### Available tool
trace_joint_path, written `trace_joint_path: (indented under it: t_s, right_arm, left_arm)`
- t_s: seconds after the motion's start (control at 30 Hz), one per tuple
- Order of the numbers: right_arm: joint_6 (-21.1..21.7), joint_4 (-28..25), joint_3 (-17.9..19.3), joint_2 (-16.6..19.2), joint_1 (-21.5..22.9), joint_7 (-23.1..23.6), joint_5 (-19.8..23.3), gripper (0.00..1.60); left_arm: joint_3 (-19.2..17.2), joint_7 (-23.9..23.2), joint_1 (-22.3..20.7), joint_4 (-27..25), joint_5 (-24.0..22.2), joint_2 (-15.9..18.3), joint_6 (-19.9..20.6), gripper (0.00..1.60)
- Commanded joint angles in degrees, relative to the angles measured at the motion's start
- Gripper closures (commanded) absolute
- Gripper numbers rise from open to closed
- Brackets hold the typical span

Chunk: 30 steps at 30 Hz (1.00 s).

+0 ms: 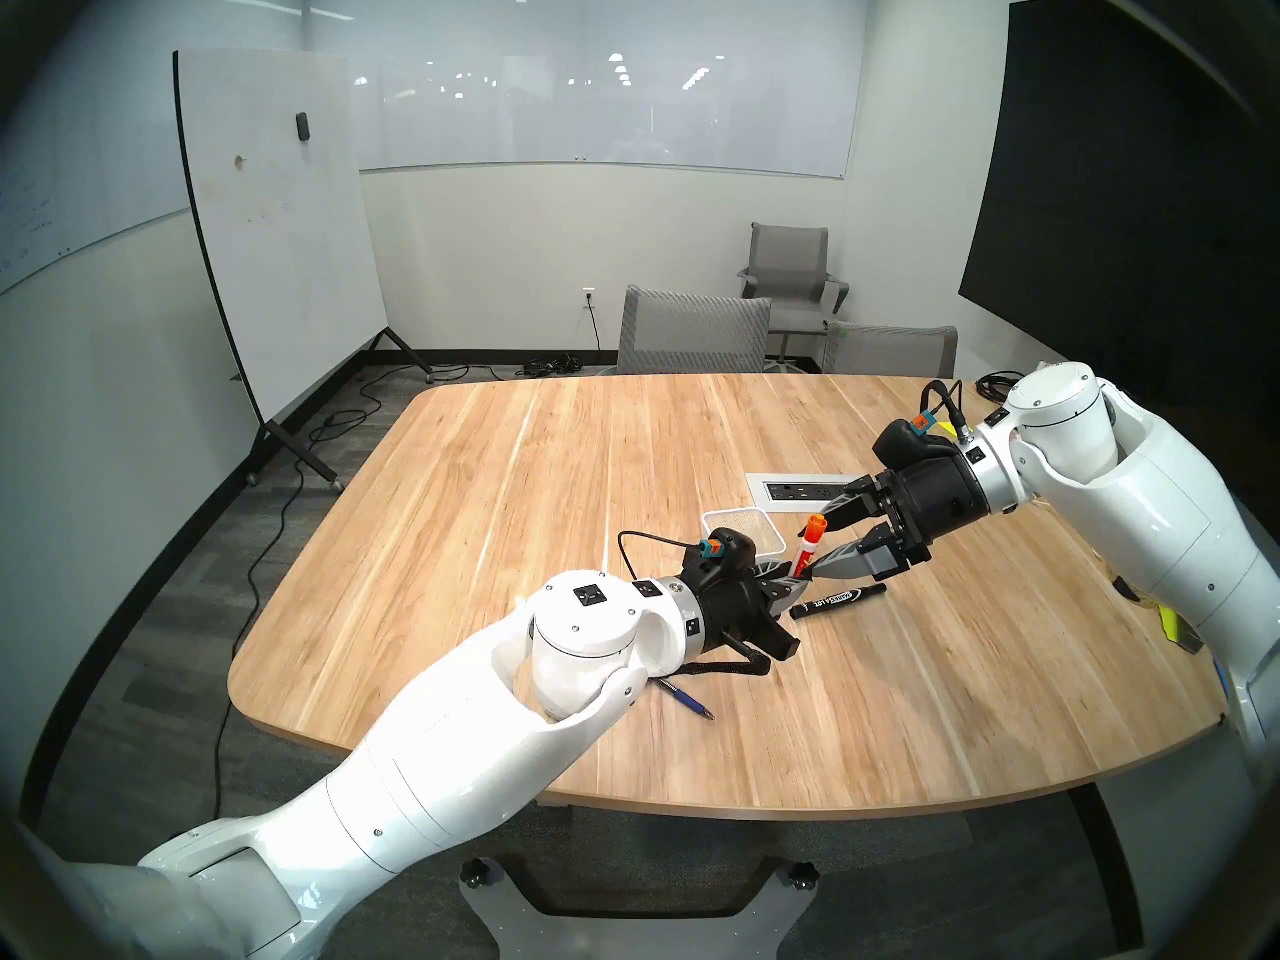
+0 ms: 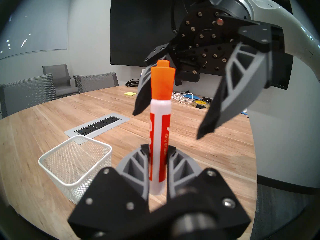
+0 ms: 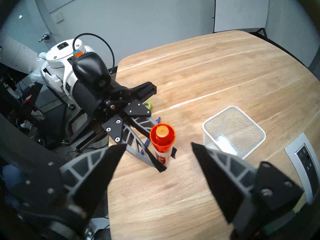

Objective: Place the pen, the marker, and the scissors into the pen holder

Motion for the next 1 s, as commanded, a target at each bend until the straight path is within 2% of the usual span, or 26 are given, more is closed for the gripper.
trace_joint_path:
  t_s: [0.0, 0.03, 0.5, 0.67, 0.7, 0.73, 0.77, 0.97]
  right_arm:
    - [-0.28, -0.41, 0.25, 0.08, 1.55, 3.38, 0.92, 1.49]
    - [-0.27, -0.37, 0.21, 0.04, 1.58, 3.34, 0.93, 1.6]
    - [-0.6, 0.8, -0.08, -0.21, 1.49, 3.14, 1.02, 1.6]
    - [-0.7, 0.95, -0.06, -0.23, 1.44, 3.09, 1.15, 1.6]
    - [-0.78, 1.06, -0.04, -0.25, 1.46, 3.09, 1.2, 1.6]
    - [-0.81, 1.12, -0.01, -0.27, 1.47, 3.09, 1.25, 1.6]
    - [-0.84, 1.17, -0.02, -0.28, 1.5, 3.1, 1.28, 1.6]
    - [-0.86, 1.34, 0.01, -0.38, 1.65, 3.09, 1.48, 1.6]
  left_arm:
    - [-0.18, 0.14, -0.34, -1.39, 0.11, -0.41, -0.51, 1.6]
    - [-0.18, 0.15, -0.34, -1.4, 0.11, -0.4, -0.51, 1.6]
    - [0.32, 0.33, -0.83, -1.5, 0.6, -0.55, -0.08, 1.6]
    - [0.98, -1.09, -1.35, -1.5, 0.31, -0.19, 0.56, 1.6]
    - [1.32, -0.88, -1.29, -1.51, 0.53, -0.34, 0.7, 0.95]
    - [1.41, -1.04, -1.28, -1.46, 0.46, -0.37, 0.61, 0.37]
    - [1.46, -0.99, -1.25, -1.45, 0.47, -0.41, 0.59, 0.0]
    - [1.51, -0.86, -1.01, -1.11, 0.11, -0.49, 0.82, 0.0]
